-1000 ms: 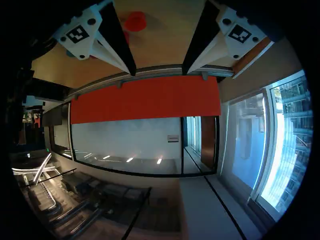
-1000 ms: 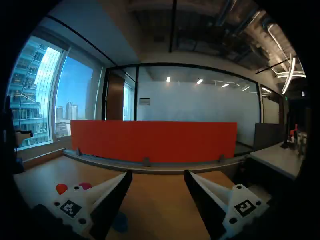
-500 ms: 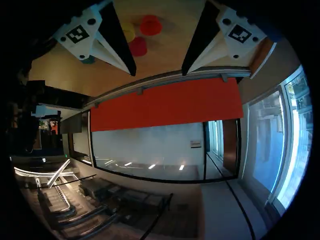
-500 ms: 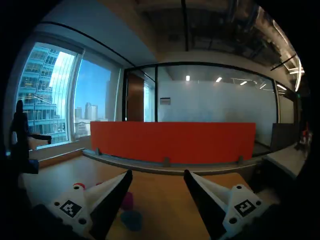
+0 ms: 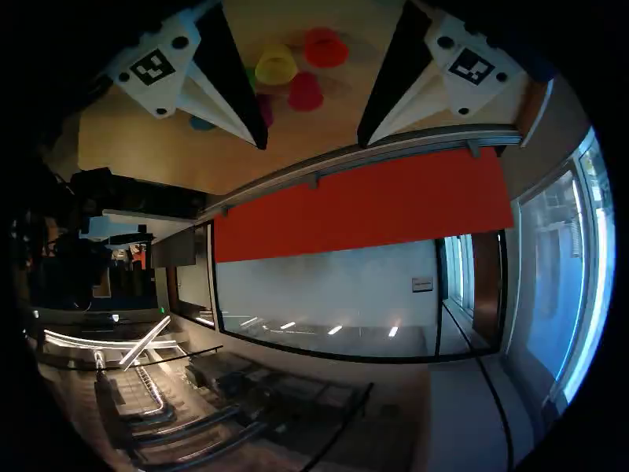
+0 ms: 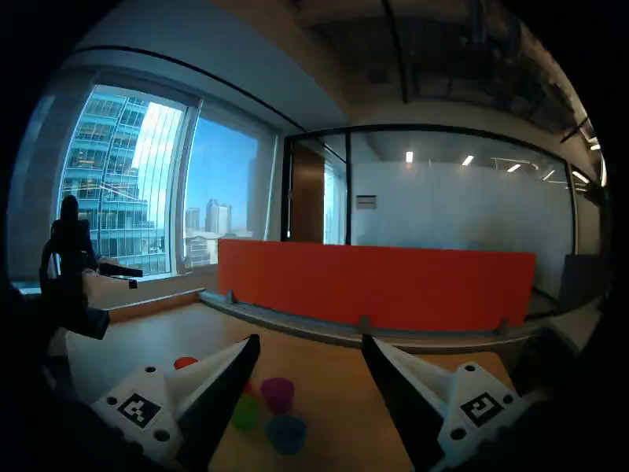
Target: Pour water
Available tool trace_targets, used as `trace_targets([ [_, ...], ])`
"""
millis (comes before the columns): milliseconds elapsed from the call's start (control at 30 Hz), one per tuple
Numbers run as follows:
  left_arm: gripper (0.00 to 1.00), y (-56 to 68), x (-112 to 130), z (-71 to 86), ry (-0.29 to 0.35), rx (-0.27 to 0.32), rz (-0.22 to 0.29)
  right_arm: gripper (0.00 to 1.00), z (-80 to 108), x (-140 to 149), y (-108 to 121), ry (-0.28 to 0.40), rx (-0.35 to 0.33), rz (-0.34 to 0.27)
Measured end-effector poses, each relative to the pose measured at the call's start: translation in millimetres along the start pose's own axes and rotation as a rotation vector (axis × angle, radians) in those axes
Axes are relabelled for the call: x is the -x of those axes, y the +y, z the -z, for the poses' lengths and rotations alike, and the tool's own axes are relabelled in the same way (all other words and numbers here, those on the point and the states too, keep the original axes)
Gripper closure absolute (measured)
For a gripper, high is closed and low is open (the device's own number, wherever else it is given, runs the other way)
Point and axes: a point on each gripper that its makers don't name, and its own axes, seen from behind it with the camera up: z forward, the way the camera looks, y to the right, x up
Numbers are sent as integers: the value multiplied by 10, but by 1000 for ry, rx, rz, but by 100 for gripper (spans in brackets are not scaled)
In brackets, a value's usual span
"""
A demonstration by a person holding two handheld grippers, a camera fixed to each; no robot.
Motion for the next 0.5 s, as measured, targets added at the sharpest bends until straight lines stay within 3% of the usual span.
trace_targets([
  [200, 16, 162, 94, -27, -38, 73, -21, 0, -17, 76, -117, -49, -49, 15],
  [500, 16, 276, 149, -102, -67, 152, -25, 0, 3, 110, -228, -86, -105, 21],
])
